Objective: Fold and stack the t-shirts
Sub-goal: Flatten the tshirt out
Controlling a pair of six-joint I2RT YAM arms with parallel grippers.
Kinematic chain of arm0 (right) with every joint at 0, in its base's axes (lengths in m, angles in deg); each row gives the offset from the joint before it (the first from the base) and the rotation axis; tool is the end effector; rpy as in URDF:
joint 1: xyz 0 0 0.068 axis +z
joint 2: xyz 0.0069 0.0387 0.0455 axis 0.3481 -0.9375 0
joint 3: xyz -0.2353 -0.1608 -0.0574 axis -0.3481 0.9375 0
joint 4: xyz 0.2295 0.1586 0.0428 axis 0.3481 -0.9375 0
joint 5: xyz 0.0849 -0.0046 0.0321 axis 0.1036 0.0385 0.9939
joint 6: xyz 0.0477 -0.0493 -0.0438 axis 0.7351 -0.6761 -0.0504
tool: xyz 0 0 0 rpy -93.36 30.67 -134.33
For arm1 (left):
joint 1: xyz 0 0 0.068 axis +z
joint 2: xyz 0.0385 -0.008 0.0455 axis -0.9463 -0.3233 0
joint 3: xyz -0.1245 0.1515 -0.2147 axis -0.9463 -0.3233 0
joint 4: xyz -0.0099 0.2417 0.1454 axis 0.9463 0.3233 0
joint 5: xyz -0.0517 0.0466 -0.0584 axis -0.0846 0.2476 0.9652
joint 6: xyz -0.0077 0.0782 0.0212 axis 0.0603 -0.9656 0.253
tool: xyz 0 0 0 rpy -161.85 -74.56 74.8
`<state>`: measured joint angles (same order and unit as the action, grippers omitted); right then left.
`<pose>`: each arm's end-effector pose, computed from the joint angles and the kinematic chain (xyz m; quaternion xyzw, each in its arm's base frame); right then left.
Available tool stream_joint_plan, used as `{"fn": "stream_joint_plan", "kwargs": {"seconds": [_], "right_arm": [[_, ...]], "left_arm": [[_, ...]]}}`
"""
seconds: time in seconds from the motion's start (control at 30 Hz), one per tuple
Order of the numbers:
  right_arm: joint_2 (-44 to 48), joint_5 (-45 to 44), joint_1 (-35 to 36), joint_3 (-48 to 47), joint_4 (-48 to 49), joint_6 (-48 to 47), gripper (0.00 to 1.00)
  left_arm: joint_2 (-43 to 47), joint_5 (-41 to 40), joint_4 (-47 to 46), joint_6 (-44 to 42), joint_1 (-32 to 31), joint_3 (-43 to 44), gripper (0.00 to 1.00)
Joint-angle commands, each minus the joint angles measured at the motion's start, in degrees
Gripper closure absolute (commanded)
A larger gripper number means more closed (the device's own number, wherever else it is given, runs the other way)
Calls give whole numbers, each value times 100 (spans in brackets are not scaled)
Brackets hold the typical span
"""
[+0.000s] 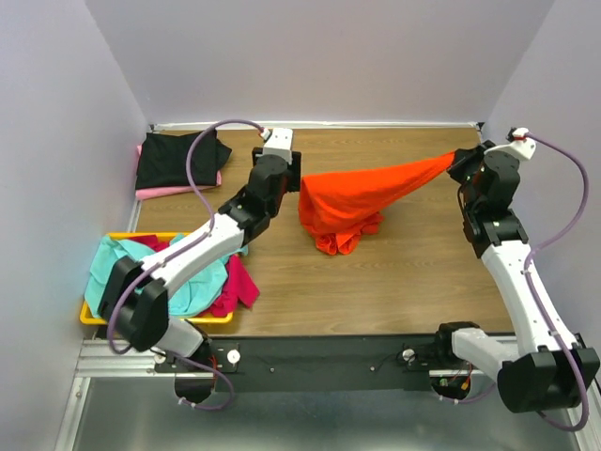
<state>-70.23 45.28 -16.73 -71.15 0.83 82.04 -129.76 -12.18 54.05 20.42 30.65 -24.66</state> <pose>0.2836 -0.0033 0.3902 0.2568 0.6872 0.0772 0.6751 0.3079 -0.2209 0.3294 0.0506 0.7746 -0.1004 0.6224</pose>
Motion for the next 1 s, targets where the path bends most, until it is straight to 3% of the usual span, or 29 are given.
{"fn": "stream_joint_plan", "kwargs": {"seconds": [0.0,0.13,0.3,0.47,0.67,0.8,0.97], "right_arm": [[-468,-309,-39,-103,-343,-81,100],[-829,-38,-39,-103,-334,-2,100],[-1040,962,-39,-33,-98,139,100],[-1269,1299,-30,-208,70,262,99],[-1673,1580,-39,-928,71,280,99],[-1893,1537,-39,-1359,70,245,99],[-2261,1501,-39,-1737,44,139,99]], "left_arm": [[-741,-18,-108,-206,463,329,30],[-1147,-187,323,-31,376,779,27],[-892,50,-484,-109,-256,375,24],[-865,1200,-1827,-48,-898,-197,17],[-1611,1527,-2094,-108,-1127,171,14],[-2113,1081,-1813,-66,-1163,435,14],[-1956,263,-1488,242,-1180,85,14]]}}
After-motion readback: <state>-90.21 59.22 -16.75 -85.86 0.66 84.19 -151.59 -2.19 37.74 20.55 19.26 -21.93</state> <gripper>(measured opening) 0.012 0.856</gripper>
